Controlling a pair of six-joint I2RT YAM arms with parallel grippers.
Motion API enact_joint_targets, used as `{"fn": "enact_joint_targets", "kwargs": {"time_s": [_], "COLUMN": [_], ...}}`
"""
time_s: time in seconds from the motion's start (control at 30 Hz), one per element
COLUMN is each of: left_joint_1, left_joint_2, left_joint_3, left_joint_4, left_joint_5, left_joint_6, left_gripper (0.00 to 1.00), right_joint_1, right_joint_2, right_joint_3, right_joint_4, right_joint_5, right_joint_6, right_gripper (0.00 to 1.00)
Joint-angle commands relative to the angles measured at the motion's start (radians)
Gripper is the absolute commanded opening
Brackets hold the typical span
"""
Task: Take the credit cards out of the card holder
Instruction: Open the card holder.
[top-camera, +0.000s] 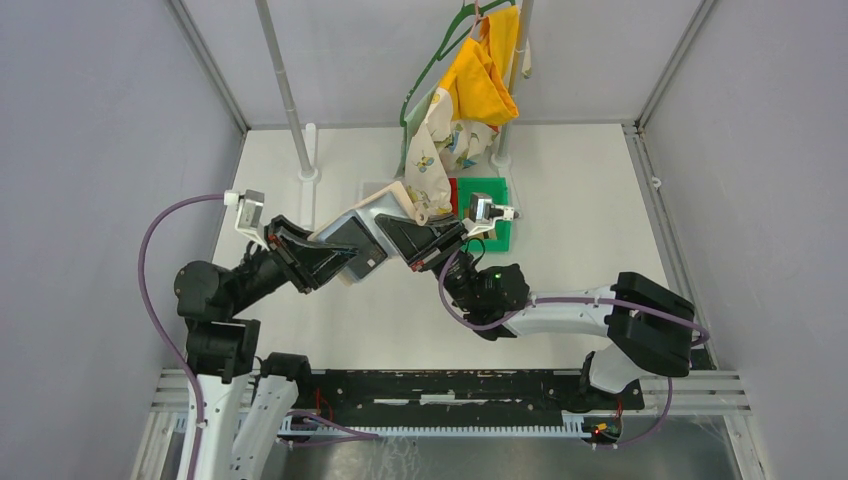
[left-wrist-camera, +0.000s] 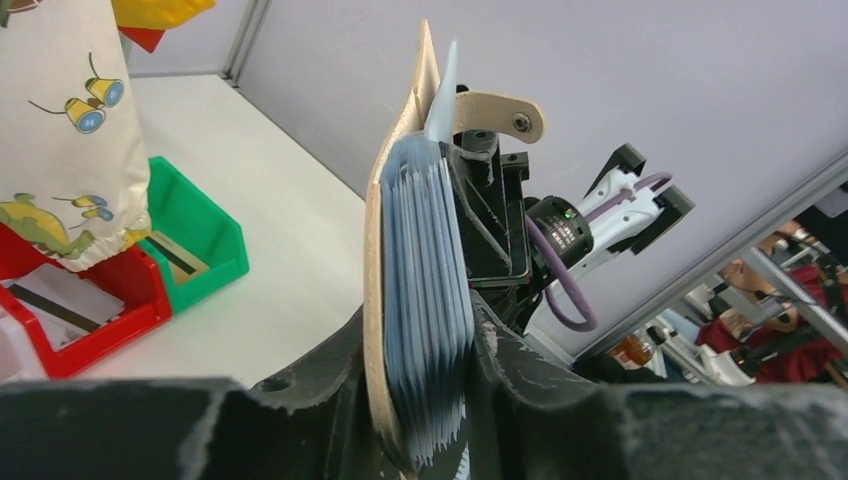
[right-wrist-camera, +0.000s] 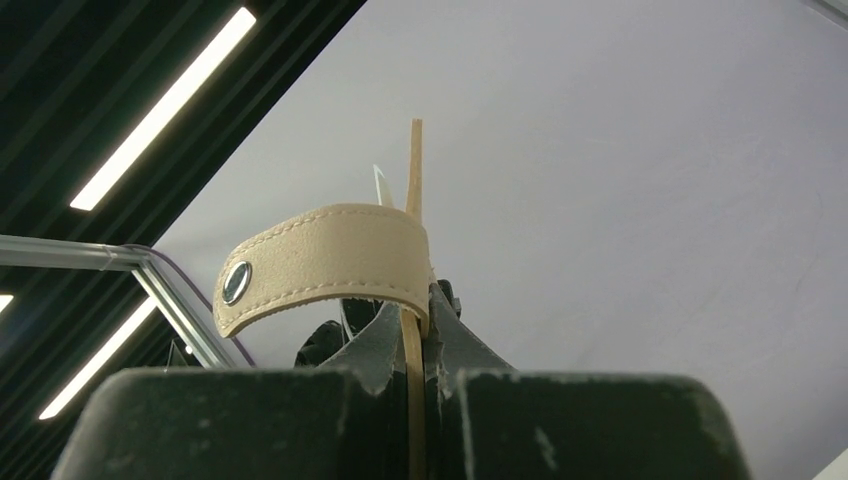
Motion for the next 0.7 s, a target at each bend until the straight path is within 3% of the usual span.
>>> {"fn": "enact_joint_targets", "kwargs": {"time_s": [0.0, 0.07, 0.17, 0.2, 0.27, 0.37, 0.47, 0.57, 0.67], "left_joint_1": [0.000, 0.000, 0.001, -0.001, 0.001, 0.001, 0.002, 0.000, 0.000], "left_joint_2": [-0.010, -0.002, 0.040, 0.059, 0.106, 0.224, 0.409, 0.529, 0.581], "left_joint_3": [0.003, 0.025, 0.101, 0.136, 0.208, 0.329, 0.469, 0.564, 0.602], "left_joint_4": [0.072, 0.045, -0.084, -0.146, -0.318, -0.609, -0.936, -1.205, -1.334], "left_joint_5": [0.048, 0.043, 0.049, 0.047, 0.035, 0.022, 0.009, 0.060, 0.056], "left_joint_6": [-0.026, 0.019, 0.153, 0.221, 0.387, 0.698, 1.002, 1.290, 1.472], "left_gripper": [0.22, 0.11, 0.02, 0.02, 0.02, 0.02, 0.02, 0.02, 0.02], "right_joint_1": [0.005, 0.005, -0.014, -0.032, -0.094, -0.227, -0.318, -0.356, -0.368], "right_joint_2": [-0.041, -0.051, -0.115, -0.144, -0.223, -0.348, -0.436, -0.421, -0.333], "right_joint_3": [0.003, -0.014, -0.076, -0.107, -0.164, -0.189, -0.132, 0.082, 0.317], "right_joint_4": [0.247, 0.233, 0.154, 0.101, -0.007, -0.287, -0.560, -0.922, -1.274], "right_joint_5": [0.025, 0.026, 0.016, 0.010, -0.036, -0.130, -0.221, -0.397, -0.610], "right_joint_6": [-0.004, -0.008, -0.050, -0.064, -0.083, -0.106, -0.273, -0.544, -0.747], "right_gripper": [0.00, 0.01, 0.37, 0.42, 0.52, 0.77, 0.97, 0.98, 0.98]}}
